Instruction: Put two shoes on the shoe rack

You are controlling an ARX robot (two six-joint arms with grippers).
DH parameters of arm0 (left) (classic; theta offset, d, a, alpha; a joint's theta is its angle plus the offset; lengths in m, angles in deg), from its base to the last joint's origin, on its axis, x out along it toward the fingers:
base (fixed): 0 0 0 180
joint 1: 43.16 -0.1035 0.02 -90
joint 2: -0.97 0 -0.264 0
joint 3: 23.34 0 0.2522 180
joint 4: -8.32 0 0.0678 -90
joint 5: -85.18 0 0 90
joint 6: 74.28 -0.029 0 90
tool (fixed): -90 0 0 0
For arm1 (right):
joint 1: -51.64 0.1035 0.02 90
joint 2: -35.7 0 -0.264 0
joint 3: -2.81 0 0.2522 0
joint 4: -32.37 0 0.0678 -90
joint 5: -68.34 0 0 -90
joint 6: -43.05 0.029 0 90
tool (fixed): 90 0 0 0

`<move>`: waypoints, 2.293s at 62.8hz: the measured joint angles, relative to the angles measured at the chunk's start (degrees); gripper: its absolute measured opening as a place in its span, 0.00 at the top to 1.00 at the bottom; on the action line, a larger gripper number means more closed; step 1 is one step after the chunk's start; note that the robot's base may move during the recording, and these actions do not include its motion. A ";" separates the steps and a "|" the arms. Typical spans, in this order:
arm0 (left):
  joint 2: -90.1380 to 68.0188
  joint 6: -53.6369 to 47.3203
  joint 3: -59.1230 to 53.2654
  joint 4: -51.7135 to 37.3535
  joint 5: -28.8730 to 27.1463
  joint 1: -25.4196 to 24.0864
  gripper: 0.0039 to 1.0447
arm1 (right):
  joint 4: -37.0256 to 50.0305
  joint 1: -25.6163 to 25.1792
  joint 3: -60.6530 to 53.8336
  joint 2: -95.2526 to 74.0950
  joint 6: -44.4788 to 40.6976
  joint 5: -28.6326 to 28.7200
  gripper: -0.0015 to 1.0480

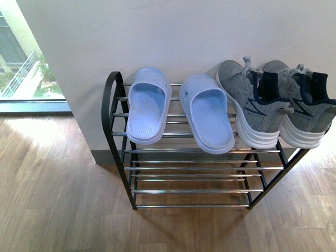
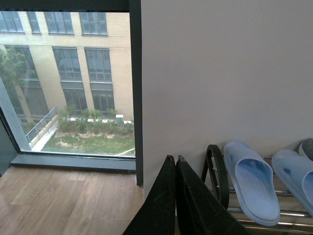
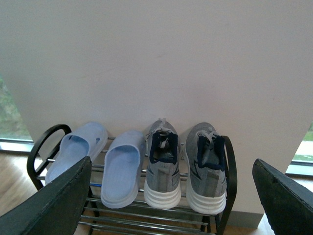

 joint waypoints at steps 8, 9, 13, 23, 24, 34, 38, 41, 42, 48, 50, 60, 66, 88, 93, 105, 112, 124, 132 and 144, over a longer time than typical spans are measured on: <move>7.30 -0.02 0.02 9.18 0.00 0.00 0.99 | 0.00 0.00 0.00 0.00 0.00 -0.02 0.09; 8.20 0.00 0.02 9.77 0.00 0.00 0.99 | 0.00 0.00 0.00 0.00 0.00 -0.02 0.09; 9.29 -0.02 0.02 10.03 0.00 0.00 0.99 | 0.00 0.00 0.00 0.00 0.00 -0.02 0.09; 9.44 -0.04 0.02 10.40 0.00 -0.02 0.99 | -0.02 0.00 0.00 0.00 0.00 0.00 0.09; 9.44 -0.04 0.02 10.40 0.00 -0.02 0.99 | 0.00 0.00 0.00 0.00 0.00 0.00 0.09; 9.46 -0.04 0.02 10.40 0.00 -0.02 0.83 | 0.00 0.00 0.00 0.00 0.00 0.00 0.09; 9.46 -0.04 0.02 10.40 0.00 -0.02 0.71 | -0.02 0.00 0.00 0.00 0.00 0.00 0.09; 9.46 -0.04 0.02 10.40 0.00 -0.02 0.61 | -0.02 0.00 0.00 0.00 0.00 0.00 0.09; 9.46 -0.04 0.02 10.40 0.00 -0.02 0.58 | -0.02 0.00 0.00 0.00 0.00 0.00 0.09; 9.49 -0.04 0.02 10.40 -0.07 -0.02 0.35 | -0.02 0.00 0.00 0.00 0.00 0.17 0.09; 9.49 -0.04 0.02 10.40 -0.07 -0.02 0.29 | -0.02 0.00 0.00 0.00 0.00 0.20 0.09; 9.49 -0.13 0.02 10.40 -0.15 -0.02 0.07 | -0.02 0.00 0.00 0.00 0.00 0.20 0.09; 9.49 -0.17 0.02 10.40 0.24 -0.07 0.09 | -0.02 0.04 0.00 0.00 0.02 -0.28 0.09; 9.49 -0.15 0.02 10.40 0.00 -0.07 0.09 | -0.02 0.04 0.00 0.00 0.00 -0.09 0.09; 9.49 -0.15 0.02 10.40 0.00 -0.07 0.09 | -0.02 0.04 0.00 0.02 0.00 0.02 0.09; 9.49 -0.15 0.02 10.40 0.00 -0.07 0.09 | -0.02 0.04 0.00 0.00 0.00 0.00 0.09; 9.49 -0.15 0.02 10.40 0.02 -0.07 0.09 | -0.02 0.04 0.00 -0.02 0.00 0.00 0.09; 9.49 -0.15 0.02 10.40 0.02 -0.07 0.09 | -0.02 0.04 0.00 0.02 0.00 0.00 0.09; 9.49 -0.15 0.02 10.40 0.02 -0.07 0.09 | -0.02 0.04 0.00 0.00 0.00 0.04 0.09; 9.49 -0.15 0.02 10.40 0.00 -0.07 0.09 | -0.02 0.04 0.00 0.04 0.00 0.00 0.09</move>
